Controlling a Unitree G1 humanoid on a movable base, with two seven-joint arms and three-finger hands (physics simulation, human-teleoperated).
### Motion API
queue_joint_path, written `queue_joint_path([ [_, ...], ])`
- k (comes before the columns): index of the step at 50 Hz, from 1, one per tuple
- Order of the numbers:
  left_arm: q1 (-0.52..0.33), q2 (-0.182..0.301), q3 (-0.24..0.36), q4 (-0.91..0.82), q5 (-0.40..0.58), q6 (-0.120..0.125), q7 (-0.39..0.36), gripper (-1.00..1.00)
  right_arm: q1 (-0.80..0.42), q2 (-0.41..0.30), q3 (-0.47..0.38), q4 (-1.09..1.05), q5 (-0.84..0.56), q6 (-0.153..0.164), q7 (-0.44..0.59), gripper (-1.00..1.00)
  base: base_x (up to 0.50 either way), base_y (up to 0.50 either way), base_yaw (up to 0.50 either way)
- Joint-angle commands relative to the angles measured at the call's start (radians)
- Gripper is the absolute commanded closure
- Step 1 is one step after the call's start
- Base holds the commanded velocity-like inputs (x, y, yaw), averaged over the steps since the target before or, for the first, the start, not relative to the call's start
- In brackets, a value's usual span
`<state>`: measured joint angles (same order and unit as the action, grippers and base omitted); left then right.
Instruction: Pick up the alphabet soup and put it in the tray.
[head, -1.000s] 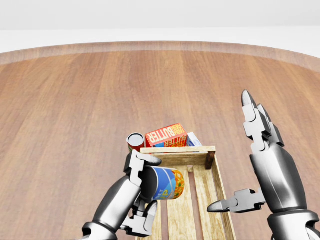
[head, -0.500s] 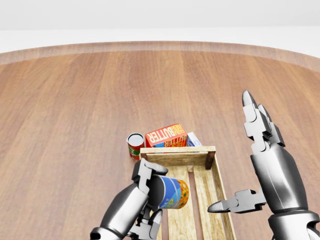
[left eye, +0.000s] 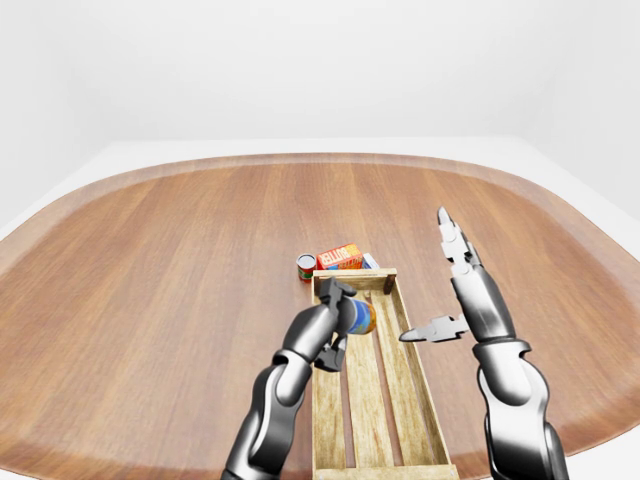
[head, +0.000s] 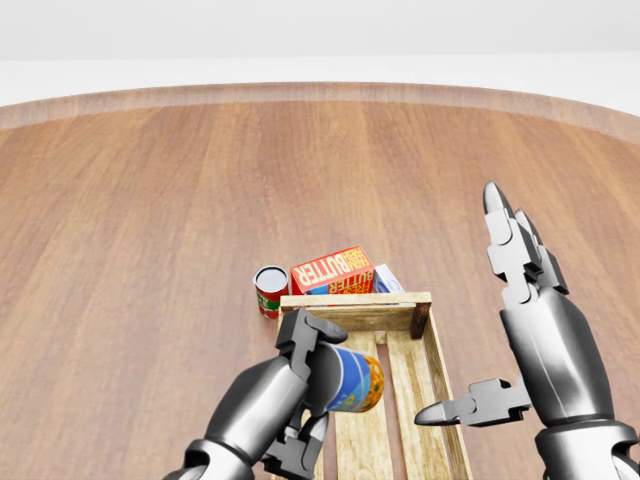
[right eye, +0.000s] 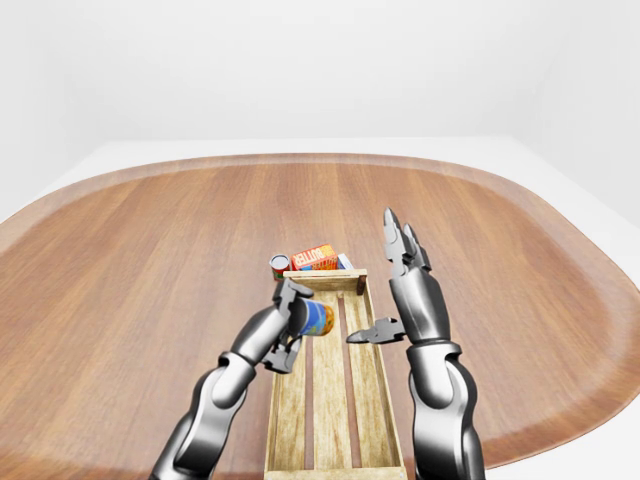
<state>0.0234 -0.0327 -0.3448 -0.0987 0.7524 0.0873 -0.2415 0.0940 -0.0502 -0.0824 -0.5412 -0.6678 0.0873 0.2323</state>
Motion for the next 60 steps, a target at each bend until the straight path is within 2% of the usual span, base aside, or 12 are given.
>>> queue_joint_path([
  [1, -0.028, -0.007, 0.000, -0.001, 0.054, 0.000, -0.027, 1.00, -0.001, 0.000, -0.001, 0.003, 0.004, 0.000, -0.001, -1.00, 0.00, 0.00, 0.00],
  [11, -0.062, 0.007, 0.051, 0.010, 0.096, 0.000, -0.079, 1.00, -0.001, -0.001, 0.001, 0.005, 0.004, 0.000, -0.001, -1.00, 0.00, 0.00, 0.00],
  [21, -0.096, -0.002, 0.065, 0.047, 0.160, 0.000, -0.108, 1.00, 0.000, -0.001, -0.004, -0.003, 0.004, 0.000, 0.002, -1.00, 0.00, 0.00, 0.00],
  [29, -0.115, -0.010, 0.057, 0.082, 0.214, 0.000, -0.131, 1.00, 0.000, -0.001, -0.006, -0.006, 0.004, 0.000, 0.003, -1.00, 0.00, 0.00, 0.00],
  [40, -0.123, -0.030, 0.040, 0.090, 0.238, 0.000, -0.147, 1.00, -0.001, -0.001, -0.009, -0.011, 0.005, 0.000, 0.005, -1.00, 0.00, 0.00, 0.00],
  [51, -0.115, -0.039, 0.015, 0.120, 0.267, -0.026, -0.143, 1.00, -0.002, -0.001, -0.008, -0.012, 0.002, 0.000, 0.006, -1.00, 0.00, 0.00, 0.00],
  [60, -0.136, -0.036, 0.033, 0.168, 0.277, -0.048, -0.136, 1.00, -0.004, -0.002, -0.010, -0.017, 0.002, 0.000, 0.009, -1.00, 0.00, 0.00, 0.00],
])
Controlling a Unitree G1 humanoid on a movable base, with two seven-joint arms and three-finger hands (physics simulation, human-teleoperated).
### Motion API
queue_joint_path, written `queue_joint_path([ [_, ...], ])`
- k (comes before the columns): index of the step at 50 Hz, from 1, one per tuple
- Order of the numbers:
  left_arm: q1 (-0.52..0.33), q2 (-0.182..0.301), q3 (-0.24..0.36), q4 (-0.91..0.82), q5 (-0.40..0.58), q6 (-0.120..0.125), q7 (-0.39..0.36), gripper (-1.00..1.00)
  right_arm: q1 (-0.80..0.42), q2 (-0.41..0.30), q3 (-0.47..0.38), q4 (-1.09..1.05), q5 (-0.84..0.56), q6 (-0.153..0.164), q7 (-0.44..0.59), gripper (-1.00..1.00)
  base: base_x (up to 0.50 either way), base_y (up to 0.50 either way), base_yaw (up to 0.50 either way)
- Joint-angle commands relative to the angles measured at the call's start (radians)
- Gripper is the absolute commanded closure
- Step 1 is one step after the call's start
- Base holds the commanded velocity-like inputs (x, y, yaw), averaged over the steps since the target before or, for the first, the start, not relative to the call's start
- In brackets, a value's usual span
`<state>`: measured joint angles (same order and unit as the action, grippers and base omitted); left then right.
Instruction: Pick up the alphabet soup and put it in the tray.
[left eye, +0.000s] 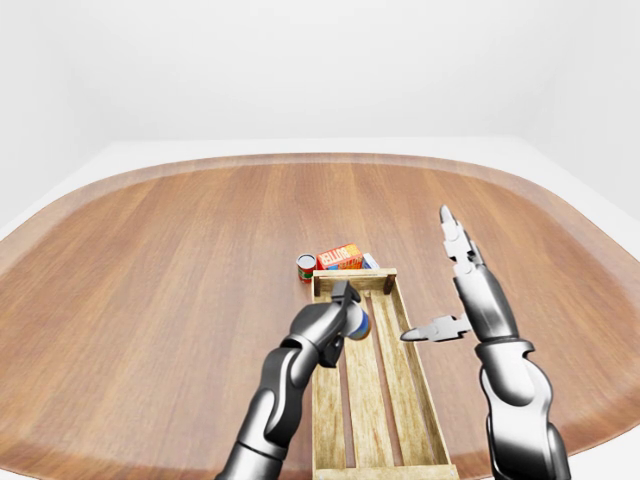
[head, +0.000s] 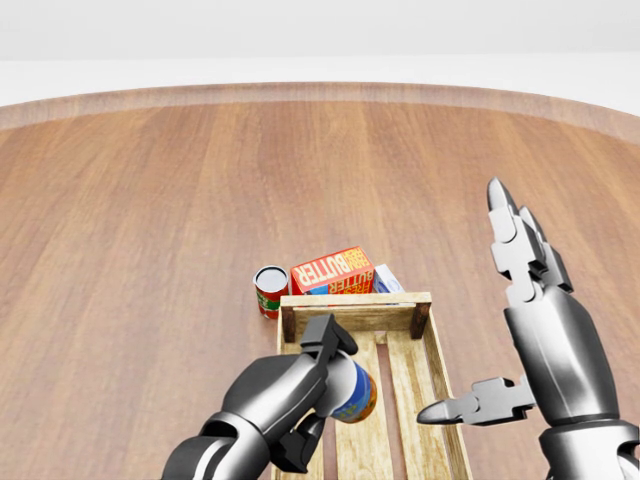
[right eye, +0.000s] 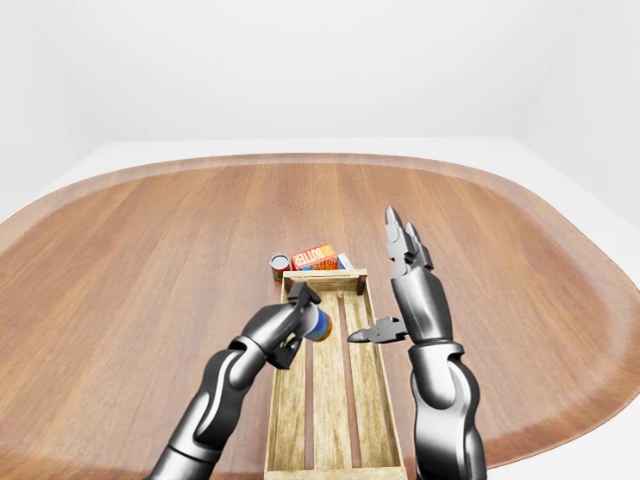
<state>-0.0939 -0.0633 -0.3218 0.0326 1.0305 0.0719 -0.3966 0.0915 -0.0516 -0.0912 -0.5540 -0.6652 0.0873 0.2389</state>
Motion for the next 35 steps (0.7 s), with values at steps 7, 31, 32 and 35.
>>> queue_joint_path([
  [7, -0.026, 0.002, 0.024, 0.063, 0.008, -0.046, 0.025, 1.00, -0.001, 0.000, 0.000, -0.006, -0.002, 0.000, 0.001, -1.00, 0.00, 0.00, 0.00],
  [31, -0.021, -0.002, 0.019, 0.090, 0.040, -0.068, 0.021, 1.00, -0.001, 0.000, -0.005, -0.005, 0.002, 0.000, 0.002, -1.00, 0.00, 0.00, 0.00],
  [32, -0.020, -0.002, 0.016, 0.093, 0.042, -0.070, 0.023, 1.00, -0.001, -0.001, -0.005, -0.004, 0.002, 0.000, 0.001, -1.00, 0.00, 0.00, 0.00],
  [35, -0.016, -0.001, 0.013, 0.089, 0.047, -0.073, 0.018, 1.00, -0.001, -0.001, -0.006, -0.003, 0.002, 0.000, 0.001, -1.00, 0.00, 0.00, 0.00],
])
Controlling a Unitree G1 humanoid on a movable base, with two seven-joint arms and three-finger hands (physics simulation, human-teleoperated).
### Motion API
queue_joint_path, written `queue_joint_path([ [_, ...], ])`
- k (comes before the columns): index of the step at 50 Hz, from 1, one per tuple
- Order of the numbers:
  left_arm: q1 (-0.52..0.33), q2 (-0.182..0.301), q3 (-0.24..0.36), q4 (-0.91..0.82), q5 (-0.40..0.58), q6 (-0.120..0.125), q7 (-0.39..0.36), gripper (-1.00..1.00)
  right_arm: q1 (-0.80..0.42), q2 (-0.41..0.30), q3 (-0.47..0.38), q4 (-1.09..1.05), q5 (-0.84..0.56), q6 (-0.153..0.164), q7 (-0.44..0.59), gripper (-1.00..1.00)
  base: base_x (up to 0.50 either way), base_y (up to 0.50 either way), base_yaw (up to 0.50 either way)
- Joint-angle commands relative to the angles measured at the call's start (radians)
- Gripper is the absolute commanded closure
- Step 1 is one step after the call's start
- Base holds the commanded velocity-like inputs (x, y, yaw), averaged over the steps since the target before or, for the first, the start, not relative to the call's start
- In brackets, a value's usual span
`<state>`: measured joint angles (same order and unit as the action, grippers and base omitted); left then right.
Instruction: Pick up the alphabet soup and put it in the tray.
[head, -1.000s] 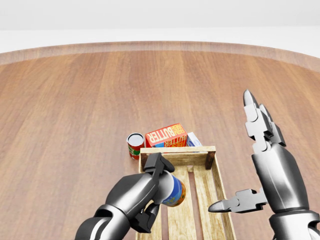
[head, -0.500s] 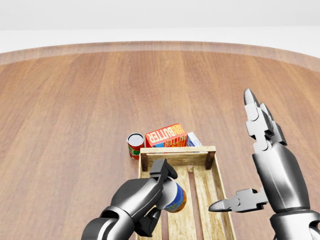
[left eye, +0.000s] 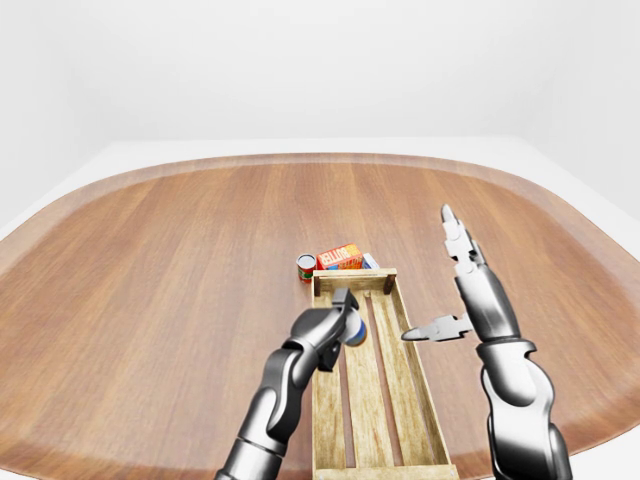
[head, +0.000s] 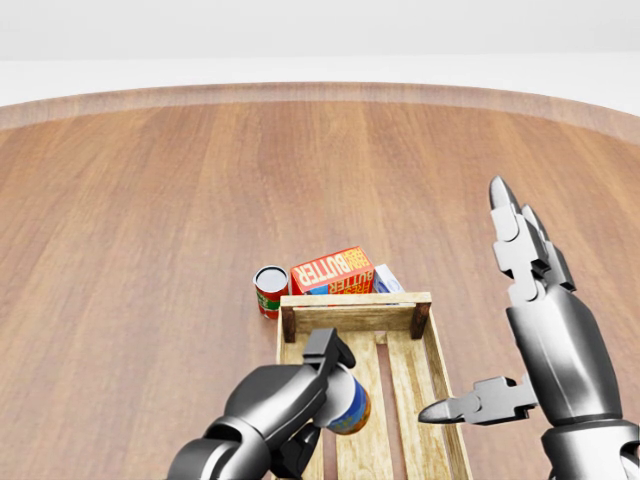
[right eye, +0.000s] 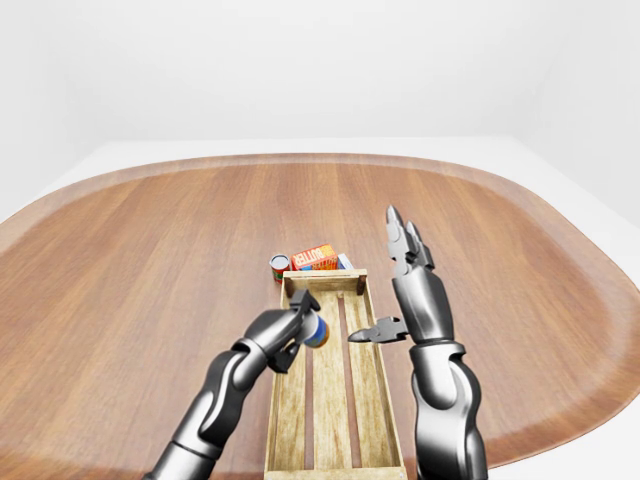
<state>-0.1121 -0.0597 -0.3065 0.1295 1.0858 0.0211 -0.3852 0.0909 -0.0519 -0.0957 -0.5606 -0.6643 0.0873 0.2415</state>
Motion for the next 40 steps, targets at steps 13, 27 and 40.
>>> queue_joint_path([
  [13, 0.000, 0.001, 0.001, 0.004, 0.004, -0.034, 0.005, 1.00, -0.001, -0.001, -0.003, 0.000, 0.001, 0.000, 0.001, -1.00, 0.00, 0.00, 0.00],
  [27, 0.001, 0.000, 0.000, 0.025, 0.017, -0.042, 0.014, 1.00, 0.000, -0.001, -0.002, -0.002, 0.000, 0.000, 0.002, -1.00, 0.00, 0.00, 0.00],
  [40, -0.001, 0.000, -0.002, 0.028, 0.037, -0.049, 0.011, 1.00, 0.000, 0.000, -0.002, -0.002, -0.001, 0.000, 0.002, -1.00, 0.00, 0.00, 0.00],
])
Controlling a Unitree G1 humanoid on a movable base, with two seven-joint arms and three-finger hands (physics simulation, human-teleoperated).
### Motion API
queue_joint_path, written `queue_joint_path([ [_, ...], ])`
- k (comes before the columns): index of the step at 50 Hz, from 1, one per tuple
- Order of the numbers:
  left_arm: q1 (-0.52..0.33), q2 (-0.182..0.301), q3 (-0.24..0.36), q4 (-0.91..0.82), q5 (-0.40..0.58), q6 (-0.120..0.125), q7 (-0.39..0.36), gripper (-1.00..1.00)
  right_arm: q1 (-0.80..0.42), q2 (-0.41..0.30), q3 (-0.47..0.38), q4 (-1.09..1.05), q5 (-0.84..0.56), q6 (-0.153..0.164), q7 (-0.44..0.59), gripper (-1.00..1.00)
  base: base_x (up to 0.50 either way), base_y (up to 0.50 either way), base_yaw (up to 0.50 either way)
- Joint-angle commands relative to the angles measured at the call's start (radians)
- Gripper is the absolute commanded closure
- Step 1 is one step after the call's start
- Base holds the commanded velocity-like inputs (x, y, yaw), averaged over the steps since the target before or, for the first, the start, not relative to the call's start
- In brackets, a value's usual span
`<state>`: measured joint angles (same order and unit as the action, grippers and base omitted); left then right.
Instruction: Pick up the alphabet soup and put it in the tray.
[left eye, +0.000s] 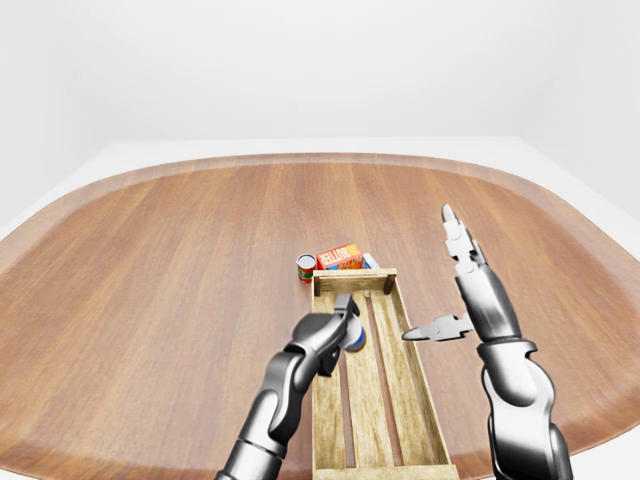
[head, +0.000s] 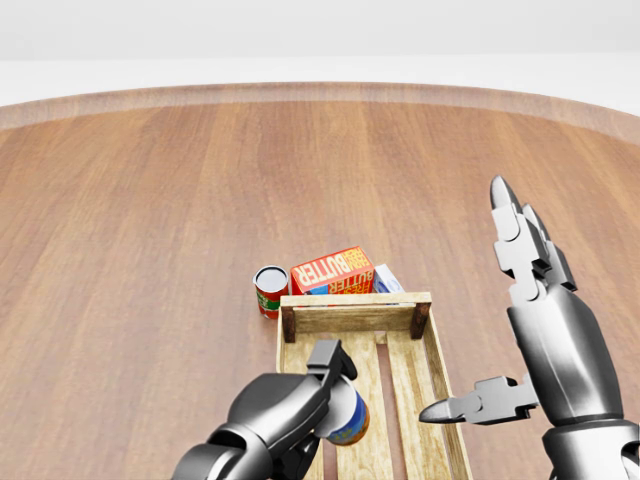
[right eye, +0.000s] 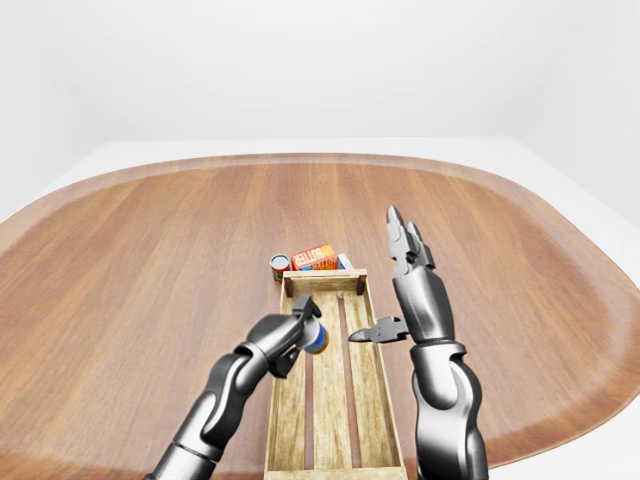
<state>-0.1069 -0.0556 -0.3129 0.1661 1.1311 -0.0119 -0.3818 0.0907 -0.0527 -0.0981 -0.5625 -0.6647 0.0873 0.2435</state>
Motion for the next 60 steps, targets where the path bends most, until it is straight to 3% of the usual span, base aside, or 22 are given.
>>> queue_joint_path([
  [1, -0.010, -0.005, 0.005, 0.000, -0.008, -0.018, 0.010, 1.00, 0.001, 0.000, 0.001, 0.000, -0.001, 0.000, 0.000, -1.00, 0.00, 0.00, 0.00],
  [26, -0.009, -0.009, 0.000, 0.010, 0.014, -0.025, 0.012, 1.00, -0.001, -0.001, -0.002, 0.000, 0.002, 0.000, 0.001, -1.00, 0.00, 0.00, 0.00],
  [47, -0.017, -0.003, -0.006, 0.064, 0.068, -0.049, 0.036, 1.00, 0.002, 0.001, 0.000, -0.001, 0.002, 0.000, 0.001, -1.00, 0.00, 0.00, 0.00],
  [60, -0.021, -0.001, -0.002, 0.048, 0.098, -0.059, 0.005, 1.00, 0.003, 0.001, 0.001, 0.000, 0.002, 0.000, 0.000, -1.00, 0.00, 0.00, 0.00],
])
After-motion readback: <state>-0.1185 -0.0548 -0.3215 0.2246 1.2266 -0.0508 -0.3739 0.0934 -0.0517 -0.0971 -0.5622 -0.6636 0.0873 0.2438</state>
